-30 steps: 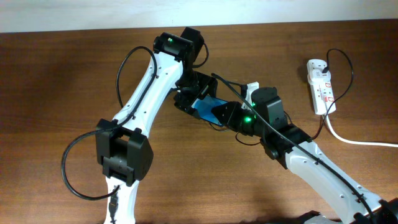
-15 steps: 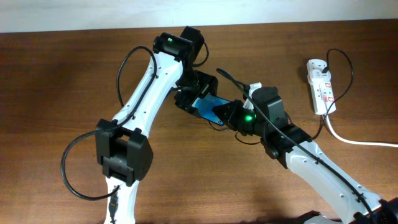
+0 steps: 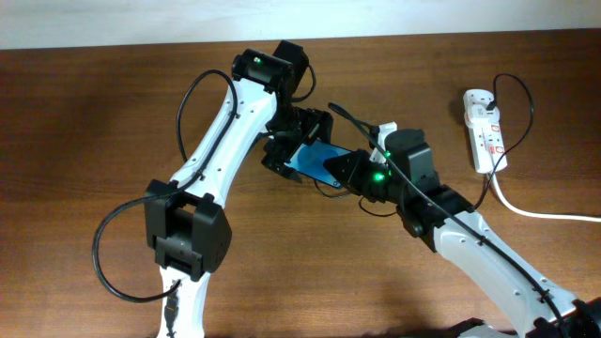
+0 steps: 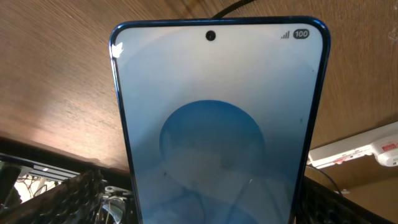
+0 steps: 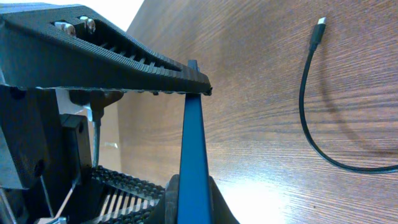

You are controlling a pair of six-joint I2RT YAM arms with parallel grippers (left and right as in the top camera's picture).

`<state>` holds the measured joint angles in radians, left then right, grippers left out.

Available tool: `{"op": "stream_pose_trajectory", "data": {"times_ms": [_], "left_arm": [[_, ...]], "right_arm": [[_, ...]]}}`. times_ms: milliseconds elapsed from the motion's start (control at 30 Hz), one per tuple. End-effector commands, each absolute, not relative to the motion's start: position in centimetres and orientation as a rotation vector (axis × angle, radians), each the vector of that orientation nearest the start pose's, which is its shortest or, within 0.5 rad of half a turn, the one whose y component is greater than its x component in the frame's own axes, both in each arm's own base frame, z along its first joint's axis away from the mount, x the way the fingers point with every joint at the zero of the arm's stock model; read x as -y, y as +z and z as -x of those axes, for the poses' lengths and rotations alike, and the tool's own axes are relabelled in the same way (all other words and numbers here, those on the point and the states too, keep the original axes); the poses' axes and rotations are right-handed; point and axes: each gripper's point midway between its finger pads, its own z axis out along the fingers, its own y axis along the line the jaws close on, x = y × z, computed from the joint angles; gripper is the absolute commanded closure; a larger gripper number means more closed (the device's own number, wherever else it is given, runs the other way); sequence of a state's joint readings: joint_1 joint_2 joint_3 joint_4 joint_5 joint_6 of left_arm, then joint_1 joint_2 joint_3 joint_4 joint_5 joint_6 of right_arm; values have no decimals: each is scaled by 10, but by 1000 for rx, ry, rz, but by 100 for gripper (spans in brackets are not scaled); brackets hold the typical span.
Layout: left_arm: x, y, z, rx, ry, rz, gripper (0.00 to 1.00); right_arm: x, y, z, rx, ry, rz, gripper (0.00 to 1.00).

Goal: Plug charger to phone and switch on socket
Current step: 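Grasp the phone's bottom edge with the right gripper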

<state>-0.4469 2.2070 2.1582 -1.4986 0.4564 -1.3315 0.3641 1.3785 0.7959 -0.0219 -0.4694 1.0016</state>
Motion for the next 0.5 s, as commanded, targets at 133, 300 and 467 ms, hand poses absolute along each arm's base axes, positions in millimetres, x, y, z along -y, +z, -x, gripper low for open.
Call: {"op": "stream_pose_trajectory", "data": {"times_ms": [133,300,467], "left_arm": [[262,152,-364,-3135,-632,1262,0],[268,156,-373,-3157,-755,1033,0],[269,157,-377,-3144,-796,1027,1]], "right_arm": [[-194,171,-355,-2309,1259,-476,96],[-184,170,-359,-2302,1258,-506,96],[-186,171,-357,-2305,1274,-496,96]]}}
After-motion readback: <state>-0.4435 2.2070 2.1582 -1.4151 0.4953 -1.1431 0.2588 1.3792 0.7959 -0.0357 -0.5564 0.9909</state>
